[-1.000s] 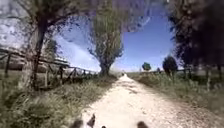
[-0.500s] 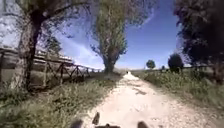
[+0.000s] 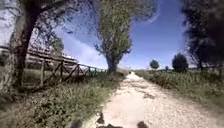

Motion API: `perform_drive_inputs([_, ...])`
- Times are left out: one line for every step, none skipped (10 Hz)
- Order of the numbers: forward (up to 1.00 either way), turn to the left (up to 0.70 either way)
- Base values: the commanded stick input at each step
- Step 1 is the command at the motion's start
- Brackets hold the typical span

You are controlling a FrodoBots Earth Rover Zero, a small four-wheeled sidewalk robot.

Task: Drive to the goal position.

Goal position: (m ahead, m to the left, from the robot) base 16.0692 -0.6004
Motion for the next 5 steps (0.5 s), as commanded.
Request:
perform_drive_inputs([0.70, 0.00])
perform_drive_inputs([0.70, 0.00])
perform_drive_inputs([0.70, 0.00])
perform_drive_inputs([0.70, 0.00])
perform_drive_inputs([0.70, 0.00])
